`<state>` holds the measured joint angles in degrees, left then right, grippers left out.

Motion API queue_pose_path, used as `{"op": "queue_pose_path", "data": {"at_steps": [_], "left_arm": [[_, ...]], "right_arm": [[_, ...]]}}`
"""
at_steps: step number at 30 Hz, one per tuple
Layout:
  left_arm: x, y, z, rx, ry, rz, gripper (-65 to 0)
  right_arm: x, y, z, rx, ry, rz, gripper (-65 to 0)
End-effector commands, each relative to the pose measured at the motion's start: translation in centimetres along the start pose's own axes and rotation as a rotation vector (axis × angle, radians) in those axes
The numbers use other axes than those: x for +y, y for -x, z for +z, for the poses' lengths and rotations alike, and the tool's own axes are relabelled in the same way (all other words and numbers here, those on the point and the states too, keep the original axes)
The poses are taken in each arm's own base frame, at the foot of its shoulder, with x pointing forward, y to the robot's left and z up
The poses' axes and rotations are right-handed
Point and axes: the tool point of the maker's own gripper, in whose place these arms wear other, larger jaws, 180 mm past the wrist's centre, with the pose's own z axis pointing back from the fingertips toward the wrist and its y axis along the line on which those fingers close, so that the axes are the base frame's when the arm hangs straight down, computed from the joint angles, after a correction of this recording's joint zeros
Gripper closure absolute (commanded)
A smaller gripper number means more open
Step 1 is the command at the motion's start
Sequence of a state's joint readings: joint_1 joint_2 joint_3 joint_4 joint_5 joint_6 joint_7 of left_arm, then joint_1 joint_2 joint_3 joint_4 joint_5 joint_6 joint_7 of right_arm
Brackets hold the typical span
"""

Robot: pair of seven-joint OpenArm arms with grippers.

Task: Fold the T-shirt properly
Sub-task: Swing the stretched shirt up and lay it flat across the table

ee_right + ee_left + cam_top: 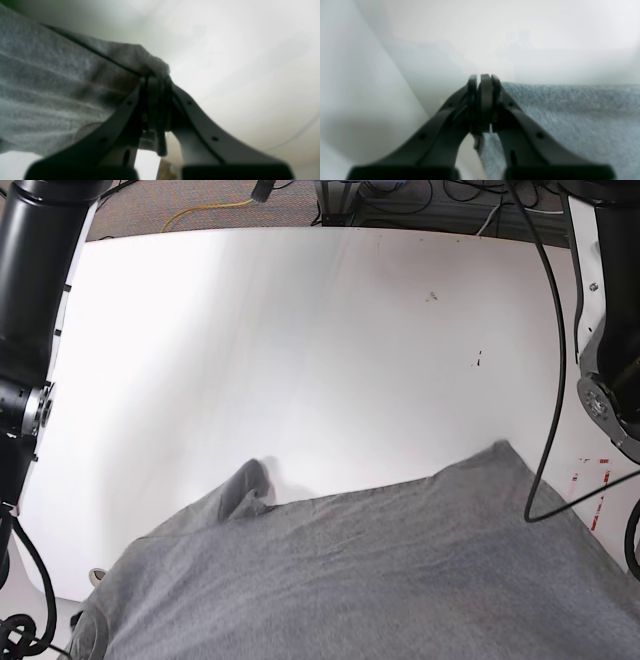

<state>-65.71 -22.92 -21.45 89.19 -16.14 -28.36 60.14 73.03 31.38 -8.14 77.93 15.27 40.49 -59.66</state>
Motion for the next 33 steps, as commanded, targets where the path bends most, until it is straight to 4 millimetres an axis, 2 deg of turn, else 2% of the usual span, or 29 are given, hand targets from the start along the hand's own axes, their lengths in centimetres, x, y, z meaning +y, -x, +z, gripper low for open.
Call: {"op": "queue_pose_path", "data": {"at_steps": [1,4,6,11,13,17,19,23,25,28,30,33], "left_arm": [[1.8,-3.5,0.2,-0.082,-0.022,0.012,0.0],[1.9,-4.4,-0.3,-0.069,-0.012,-0.025,0.0],[1.6,-4.8,-0.4,-0.071,-0.007,-0.037,0.0],[0.8,-3.6,-0.3,-0.051,0.015,-0.086,0.0],[0.1,-1.9,-0.4,-0.019,0.029,-0.108,0.0],[-1.1,1.1,0.3,0.026,0.039,-0.147,0.0],[-1.3,3.2,1.0,0.056,0.034,-0.155,0.0],[-2.1,7.5,2.2,0.128,0.042,-0.161,0.0],[-2.6,8.6,2.8,0.14,0.058,-0.162,0.0],[-4.1,10.5,4.0,0.158,0.105,-0.161,0.0],[-4.3,12.2,5.1,0.186,0.117,-0.146,0.0],[-4.6,14.7,6.5,0.257,0.133,-0.134,0.0]], "right_arm": [[-1.2,-1.4,0.8,-0.036,0.034,0.012,0.0],[-0.2,-1.5,0.3,-0.021,0.012,0.048,0.0],[-0.3,-1.2,0.4,-0.011,0.016,0.057,0.0],[-0.6,-1.1,0.6,-0.011,0.023,0.056,0.0],[-1.4,-0.9,1.2,-0.029,0.042,0.026,0.0],[0.6,2.6,1.1,0.007,0.026,-0.016,0.0],[1.6,4.1,1.4,0.032,0.021,-0.023,0.0],[5.1,7.4,1.6,0.071,-0.015,-0.024,0.0],[6.8,8.3,1.7,0.074,-0.036,-0.034,0.0],[9.0,11.0,2.5,0.098,-0.05,-0.071,0.0],[10.5,13.0,3.2,0.129,-0.063,-0.082,0.0],[13.2,14.7,3.6,0.154,-0.104,-0.089,0.0]]}}
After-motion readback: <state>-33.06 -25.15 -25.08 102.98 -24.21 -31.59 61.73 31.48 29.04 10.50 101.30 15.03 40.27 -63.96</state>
